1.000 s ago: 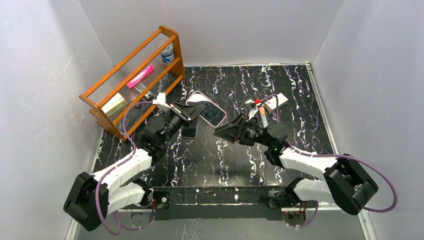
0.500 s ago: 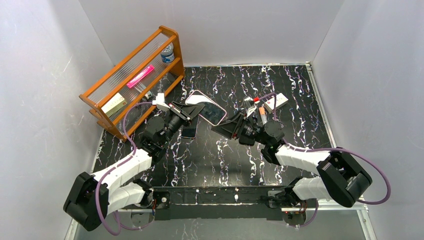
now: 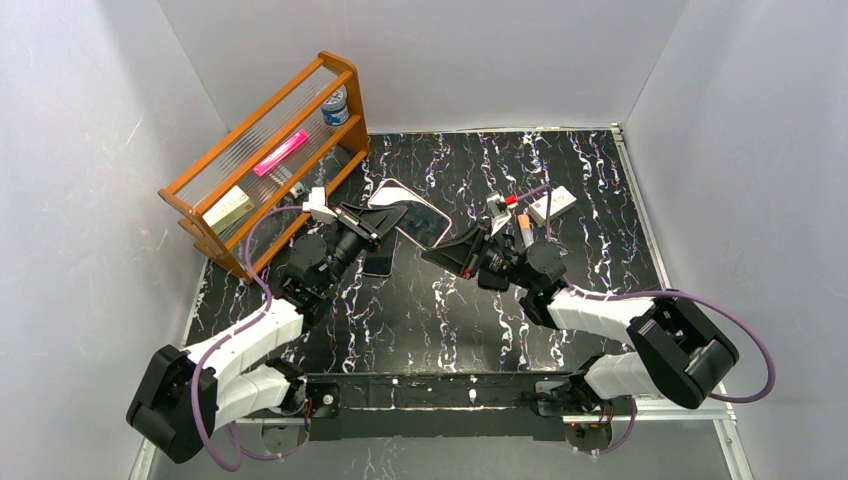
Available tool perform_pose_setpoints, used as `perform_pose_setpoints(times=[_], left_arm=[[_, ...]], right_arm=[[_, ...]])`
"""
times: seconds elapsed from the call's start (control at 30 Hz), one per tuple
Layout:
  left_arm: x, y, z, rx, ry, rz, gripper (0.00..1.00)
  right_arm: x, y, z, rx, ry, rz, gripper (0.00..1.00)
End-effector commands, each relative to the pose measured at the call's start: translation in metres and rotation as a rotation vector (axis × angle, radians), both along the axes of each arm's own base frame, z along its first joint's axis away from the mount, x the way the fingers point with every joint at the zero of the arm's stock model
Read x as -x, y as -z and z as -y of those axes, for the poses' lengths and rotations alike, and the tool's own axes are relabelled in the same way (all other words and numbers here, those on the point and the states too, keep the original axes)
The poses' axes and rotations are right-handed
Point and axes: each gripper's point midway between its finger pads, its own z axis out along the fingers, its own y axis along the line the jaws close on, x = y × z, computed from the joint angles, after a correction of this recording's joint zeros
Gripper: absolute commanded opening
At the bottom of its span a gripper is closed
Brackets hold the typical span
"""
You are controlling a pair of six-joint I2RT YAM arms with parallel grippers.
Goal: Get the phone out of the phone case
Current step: Remove the phone case from the phone.
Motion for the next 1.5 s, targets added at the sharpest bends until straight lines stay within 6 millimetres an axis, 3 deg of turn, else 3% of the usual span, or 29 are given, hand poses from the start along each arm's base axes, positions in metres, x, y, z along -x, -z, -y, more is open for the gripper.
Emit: perform_pose_setpoints(times=[0.0, 0.23, 0.33, 0.47, 0.53, 0.83, 0.97, 1.17, 1.47], left_arm=[[0.013, -0.032, 0.0, 0.086, 0.044, 0.066, 0.0], [0.022, -0.04, 0.01, 0.105, 0.128, 0.063, 0.0], [0.024, -0.042, 0.012, 0.091, 0.142, 0.078, 0.0], [0.02, -0.036, 0.011, 0.036, 0.141, 0.101, 0.0], [0.015, -0.032, 0.009, 0.002, 0.142, 0.109, 0.0], [0.011, -0.022, 0.006, -0.269, 0.222, 0.221, 0.0], [0.014, -0.027, 0.007, -0.412, 0.291, 0.324, 0.0], [0.028, -0.027, 0.016, -0.545, 0.456, 0.456, 0.0], [0.064, -0.04, 0.024, -0.566, 0.694, 0.679, 0.0]], right_arm=[[-0.002, -0.022, -0.002, -0.005, 0.03, 0.237, 0.01], [-0.016, -0.013, -0.013, 0.202, 0.031, 0.457, 0.01], [-0.028, -0.007, -0.012, 0.262, 0.069, 0.465, 0.01], [-0.028, 0.006, -0.009, 0.293, 0.058, 0.439, 0.01], [-0.025, 0.013, -0.006, 0.306, 0.048, 0.421, 0.09], [-0.008, 0.043, 0.018, 0.437, 0.018, 0.384, 0.6], [-0.001, 0.056, 0.029, 0.508, 0.017, 0.394, 0.73], [0.02, 0.046, 0.037, 0.501, -0.051, 0.564, 0.8], [0.035, 0.035, 0.029, 0.513, -0.214, 0.703, 0.78]])
